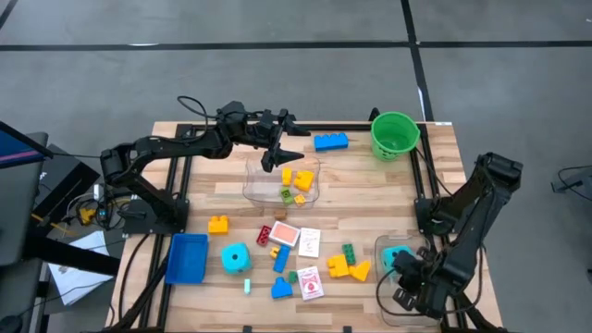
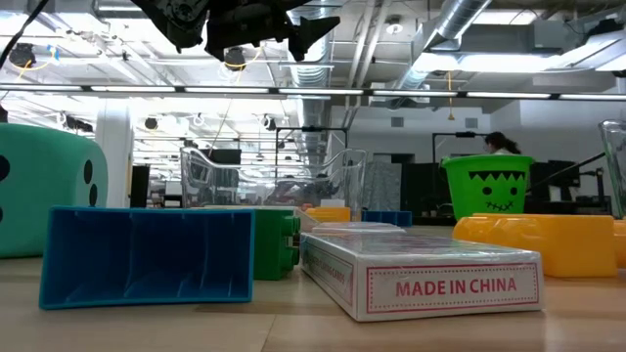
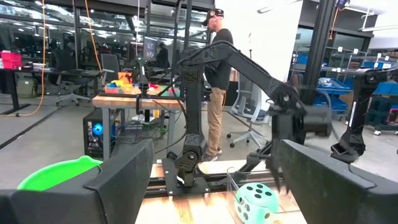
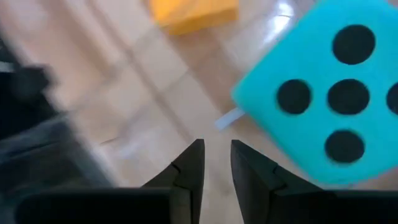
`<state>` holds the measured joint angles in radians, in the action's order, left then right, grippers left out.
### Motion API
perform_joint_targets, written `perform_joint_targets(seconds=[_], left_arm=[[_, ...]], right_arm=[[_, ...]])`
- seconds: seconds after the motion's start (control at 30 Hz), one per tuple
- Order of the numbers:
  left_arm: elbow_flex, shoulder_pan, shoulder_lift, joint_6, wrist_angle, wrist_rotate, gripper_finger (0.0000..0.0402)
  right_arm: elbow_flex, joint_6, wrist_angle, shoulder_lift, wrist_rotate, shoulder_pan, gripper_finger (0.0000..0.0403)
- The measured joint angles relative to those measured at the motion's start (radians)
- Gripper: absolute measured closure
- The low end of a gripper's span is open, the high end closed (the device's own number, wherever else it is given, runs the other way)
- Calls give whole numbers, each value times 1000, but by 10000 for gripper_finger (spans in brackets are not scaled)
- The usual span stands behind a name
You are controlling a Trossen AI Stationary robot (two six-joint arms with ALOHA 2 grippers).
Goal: Pick & Place Toys
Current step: Put the blue die into the bottom transparent bin
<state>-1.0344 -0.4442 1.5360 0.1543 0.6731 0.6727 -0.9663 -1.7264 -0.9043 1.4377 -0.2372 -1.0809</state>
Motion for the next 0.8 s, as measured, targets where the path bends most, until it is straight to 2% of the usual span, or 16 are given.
perform_joint_targets(seconds=[0.1,0.27,0.4,0.53,0.67,0.8], left_arm=[[0,0,0,0,0,0,65],[0,0,0,0,-7,4,65],[0,0,-10,-28,-84,8,65],[-2,4,-63,-115,-223,9,65],[-1,34,-144,-214,-460,-8,65],[-1,81,-261,-265,-720,-119,65]], right_arm=[[-41,10,-12,-68,-82,-7,331],[-102,134,-6,-185,-452,-59,322],[-125,289,-5,-239,-664,-94,280],[-126,425,-26,-263,-742,-85,216],[-126,451,-88,-262,-756,-51,143],[-126,424,-166,-262,-756,-29,81]])
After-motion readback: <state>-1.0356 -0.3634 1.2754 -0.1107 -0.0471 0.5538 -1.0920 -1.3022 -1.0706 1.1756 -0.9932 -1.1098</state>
